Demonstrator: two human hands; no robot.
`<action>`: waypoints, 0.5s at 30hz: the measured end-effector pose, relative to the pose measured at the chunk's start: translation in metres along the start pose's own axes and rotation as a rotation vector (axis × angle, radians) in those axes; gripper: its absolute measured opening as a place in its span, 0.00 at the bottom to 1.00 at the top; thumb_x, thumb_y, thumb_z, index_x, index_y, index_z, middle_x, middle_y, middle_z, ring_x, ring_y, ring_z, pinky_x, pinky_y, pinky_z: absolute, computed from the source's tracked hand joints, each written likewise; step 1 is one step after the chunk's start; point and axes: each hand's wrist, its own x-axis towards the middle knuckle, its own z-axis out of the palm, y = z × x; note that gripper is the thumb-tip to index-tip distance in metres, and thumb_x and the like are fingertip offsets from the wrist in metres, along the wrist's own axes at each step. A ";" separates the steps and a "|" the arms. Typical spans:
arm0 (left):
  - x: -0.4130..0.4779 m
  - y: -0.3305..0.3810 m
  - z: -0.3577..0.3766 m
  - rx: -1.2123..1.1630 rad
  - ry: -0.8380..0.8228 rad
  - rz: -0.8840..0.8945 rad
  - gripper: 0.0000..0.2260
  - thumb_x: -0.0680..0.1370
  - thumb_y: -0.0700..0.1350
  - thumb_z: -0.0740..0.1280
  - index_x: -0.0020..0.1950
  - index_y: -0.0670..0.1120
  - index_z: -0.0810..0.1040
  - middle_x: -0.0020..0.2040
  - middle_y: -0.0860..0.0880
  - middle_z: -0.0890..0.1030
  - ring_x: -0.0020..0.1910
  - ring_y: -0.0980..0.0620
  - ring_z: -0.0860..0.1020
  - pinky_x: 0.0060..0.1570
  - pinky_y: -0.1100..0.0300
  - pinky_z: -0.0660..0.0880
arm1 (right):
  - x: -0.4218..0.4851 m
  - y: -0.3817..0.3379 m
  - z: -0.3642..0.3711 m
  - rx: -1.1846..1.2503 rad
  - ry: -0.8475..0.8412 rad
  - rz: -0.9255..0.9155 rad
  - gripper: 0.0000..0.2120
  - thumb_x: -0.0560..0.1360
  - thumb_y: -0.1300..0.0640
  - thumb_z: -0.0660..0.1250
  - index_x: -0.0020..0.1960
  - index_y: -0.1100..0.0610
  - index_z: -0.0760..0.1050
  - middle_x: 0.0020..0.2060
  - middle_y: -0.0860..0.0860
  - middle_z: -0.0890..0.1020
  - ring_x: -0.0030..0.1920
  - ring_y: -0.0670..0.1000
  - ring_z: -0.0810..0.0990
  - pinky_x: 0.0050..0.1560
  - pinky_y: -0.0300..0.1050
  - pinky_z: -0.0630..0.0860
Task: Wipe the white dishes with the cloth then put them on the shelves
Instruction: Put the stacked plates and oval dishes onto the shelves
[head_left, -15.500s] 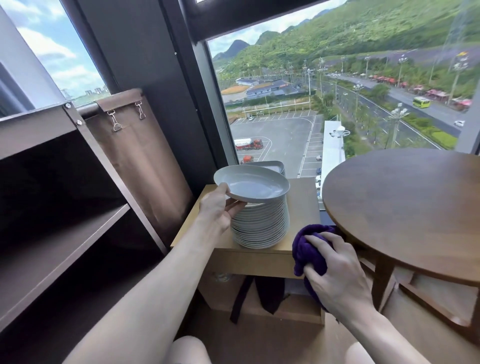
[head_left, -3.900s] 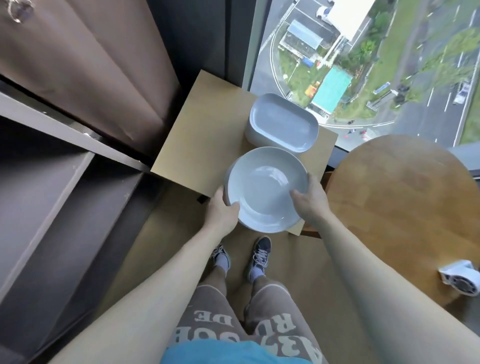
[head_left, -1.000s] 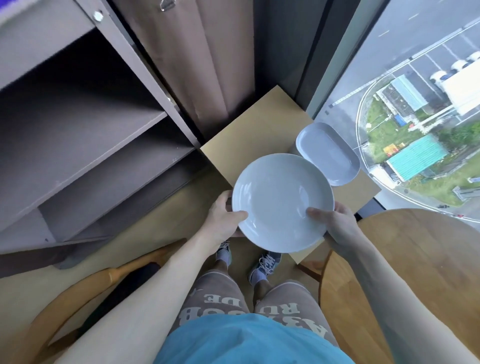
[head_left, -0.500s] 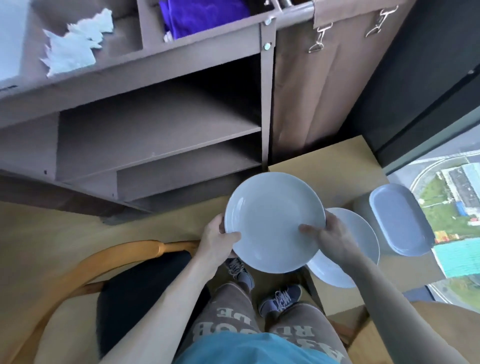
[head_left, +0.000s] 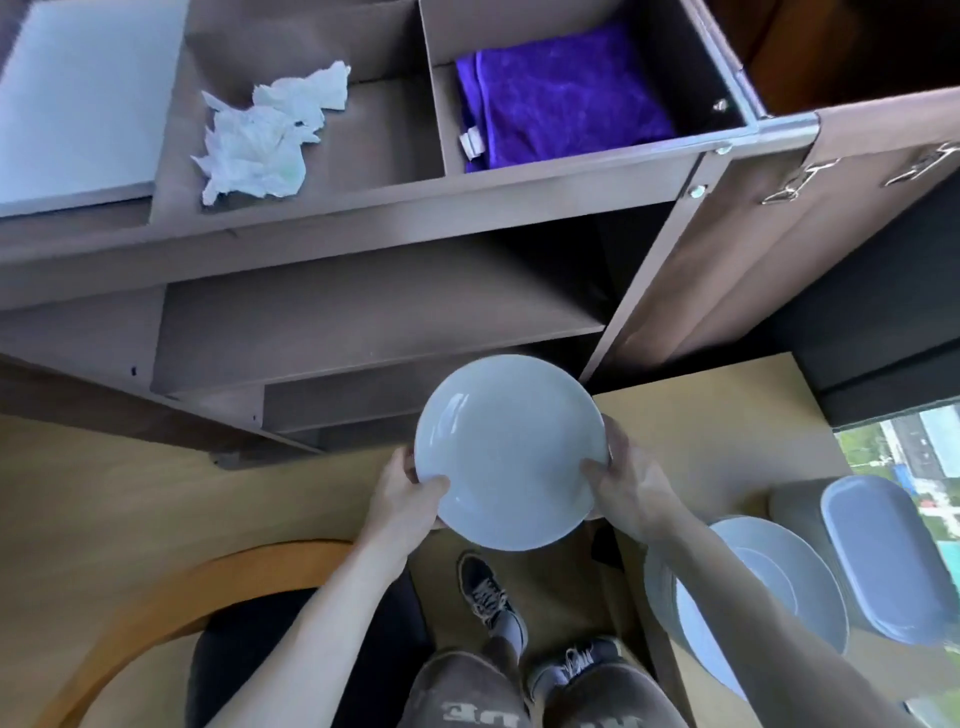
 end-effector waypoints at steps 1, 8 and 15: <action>0.012 0.008 -0.002 0.002 0.015 0.009 0.15 0.79 0.35 0.68 0.59 0.53 0.74 0.57 0.52 0.82 0.52 0.52 0.82 0.33 0.60 0.82 | 0.011 -0.007 -0.001 -0.017 0.015 -0.006 0.27 0.77 0.54 0.57 0.75 0.45 0.60 0.58 0.48 0.76 0.54 0.56 0.78 0.45 0.51 0.84; 0.088 0.069 0.001 0.088 0.036 0.178 0.10 0.80 0.40 0.68 0.55 0.51 0.71 0.58 0.49 0.79 0.54 0.51 0.81 0.35 0.60 0.83 | 0.095 -0.049 -0.010 -0.083 0.215 -0.078 0.25 0.76 0.60 0.57 0.71 0.52 0.58 0.46 0.41 0.74 0.44 0.47 0.77 0.36 0.35 0.71; 0.133 0.102 0.027 -0.006 0.057 0.270 0.12 0.81 0.41 0.69 0.64 0.47 0.76 0.61 0.48 0.82 0.58 0.48 0.82 0.52 0.50 0.84 | 0.170 -0.062 -0.026 -0.124 0.292 -0.110 0.18 0.78 0.63 0.58 0.67 0.59 0.62 0.51 0.51 0.73 0.48 0.55 0.71 0.47 0.44 0.66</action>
